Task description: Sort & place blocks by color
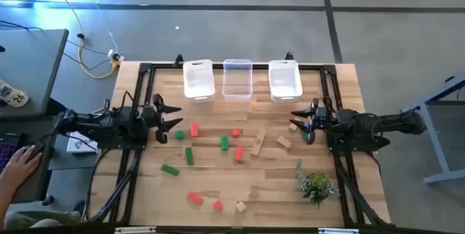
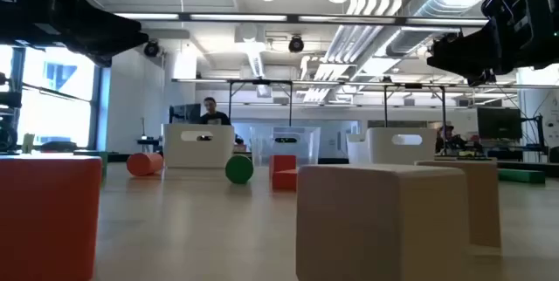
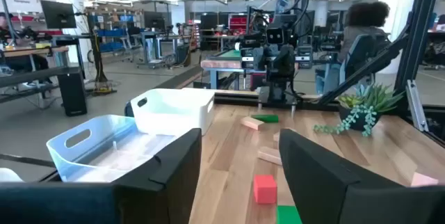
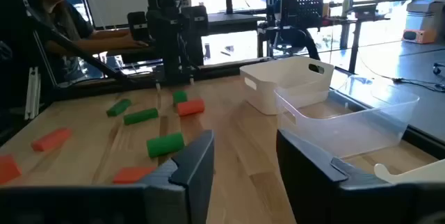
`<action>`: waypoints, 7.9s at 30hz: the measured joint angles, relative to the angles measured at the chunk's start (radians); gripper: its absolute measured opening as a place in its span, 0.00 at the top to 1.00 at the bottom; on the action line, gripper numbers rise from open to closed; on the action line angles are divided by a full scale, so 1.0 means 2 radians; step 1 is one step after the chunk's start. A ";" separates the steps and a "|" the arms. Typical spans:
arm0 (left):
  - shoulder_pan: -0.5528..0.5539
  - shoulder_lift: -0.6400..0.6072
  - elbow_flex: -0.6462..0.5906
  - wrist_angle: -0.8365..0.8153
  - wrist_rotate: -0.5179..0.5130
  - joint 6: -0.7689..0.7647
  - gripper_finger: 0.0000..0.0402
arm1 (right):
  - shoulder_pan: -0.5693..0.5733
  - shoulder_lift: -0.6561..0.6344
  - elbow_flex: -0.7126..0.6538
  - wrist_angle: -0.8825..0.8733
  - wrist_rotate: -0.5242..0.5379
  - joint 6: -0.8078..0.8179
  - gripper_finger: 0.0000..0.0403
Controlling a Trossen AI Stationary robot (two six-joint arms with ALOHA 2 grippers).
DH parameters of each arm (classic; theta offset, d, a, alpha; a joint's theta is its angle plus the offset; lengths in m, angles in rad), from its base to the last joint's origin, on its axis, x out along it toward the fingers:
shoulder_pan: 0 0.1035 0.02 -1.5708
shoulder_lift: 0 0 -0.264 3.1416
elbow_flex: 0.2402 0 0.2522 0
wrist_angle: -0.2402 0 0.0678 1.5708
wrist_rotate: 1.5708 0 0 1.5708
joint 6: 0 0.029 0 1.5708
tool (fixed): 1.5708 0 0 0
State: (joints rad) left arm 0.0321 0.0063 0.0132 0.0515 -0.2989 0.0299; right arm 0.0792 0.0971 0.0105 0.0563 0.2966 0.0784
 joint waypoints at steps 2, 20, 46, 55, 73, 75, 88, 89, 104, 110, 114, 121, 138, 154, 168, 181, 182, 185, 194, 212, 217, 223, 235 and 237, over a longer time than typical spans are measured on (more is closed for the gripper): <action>0.000 0.000 0.000 0.000 0.000 0.000 0.54 | 0.000 0.000 0.000 0.000 0.000 0.000 0.65; 0.000 0.000 0.000 0.000 0.000 0.000 0.54 | 0.000 0.000 0.000 0.000 0.000 0.000 0.65; 0.000 0.000 0.000 0.000 0.000 0.000 0.54 | 0.000 0.000 0.000 0.000 0.000 0.000 0.65; 0.000 0.000 0.000 0.000 0.000 0.000 0.54 | 0.000 0.000 0.000 0.000 0.000 0.000 0.65; 0.000 0.000 0.000 0.000 0.000 0.000 0.54 | 0.000 0.000 0.000 0.000 0.000 0.000 0.65; 0.000 0.000 0.000 0.000 0.000 0.000 0.54 | 0.000 0.000 0.000 0.000 0.000 0.000 0.65; 0.000 0.000 0.000 0.000 0.000 0.000 0.54 | 0.000 0.000 0.000 0.000 0.000 0.000 0.65; 0.000 0.000 0.000 0.000 0.000 0.000 0.54 | 0.000 0.000 0.000 0.000 0.000 0.000 0.65; 0.000 0.000 0.000 0.000 0.000 0.000 0.54 | 0.000 0.000 0.000 0.000 0.001 -0.026 0.65; 0.000 0.000 0.000 0.000 0.000 0.000 0.54 | 0.000 0.000 0.000 0.000 0.001 -0.027 0.65; 0.000 0.000 0.000 0.000 0.000 0.000 0.54 | 0.000 0.000 0.000 0.000 0.002 -0.027 0.65; 0.000 0.000 0.000 0.000 0.000 0.000 0.54 | 0.000 0.000 0.000 0.014 -0.002 -0.027 0.65; 0.000 0.000 0.000 0.000 0.000 0.000 0.54 | 0.000 0.000 0.000 0.215 -0.008 -0.053 0.65; 0.000 0.000 0.000 0.000 0.000 0.000 0.54 | 0.000 0.059 0.181 -0.002 0.071 -0.035 0.39; 0.000 0.000 0.000 0.000 0.000 0.000 0.54 | 0.000 0.305 0.391 -0.359 -0.015 0.203 0.37; 0.000 0.000 0.000 0.000 0.000 0.000 0.54 | 0.000 0.495 0.413 -0.448 -0.080 0.290 0.37; 0.000 0.000 0.000 0.000 0.000 0.000 0.54 | 0.000 0.508 0.413 -0.450 -0.084 0.297 0.37; 0.000 0.000 0.000 0.000 0.000 0.000 0.54 | 0.000 0.545 0.413 -0.450 -0.097 0.303 0.37; 0.000 0.000 0.000 0.000 0.000 -0.063 0.54 | 0.000 0.632 0.413 -0.449 -0.125 0.317 0.37; 0.000 0.000 0.000 0.000 0.000 -0.062 0.54 | 0.000 0.715 0.412 -0.413 -0.132 0.333 0.37; 0.000 0.000 0.000 0.000 0.000 -0.062 0.54 | 0.000 0.737 0.412 -0.405 -0.135 0.339 0.37; 0.000 0.000 0.000 0.000 0.000 -0.062 0.54 | 0.006 0.769 0.413 -0.402 -0.148 0.343 0.37; 0.000 0.000 0.000 0.000 0.000 -0.116 0.54 | 0.017 0.781 0.415 -0.394 -0.157 0.380 0.77; 0.000 0.000 0.000 0.000 0.000 -0.123 0.54 | 0.017 0.779 0.415 -0.393 -0.155 0.380 0.77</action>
State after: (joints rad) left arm 0.0322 0.0063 0.0128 0.0517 -0.2989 -0.2152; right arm 0.1131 1.6551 0.8402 -0.7300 -0.0143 0.8375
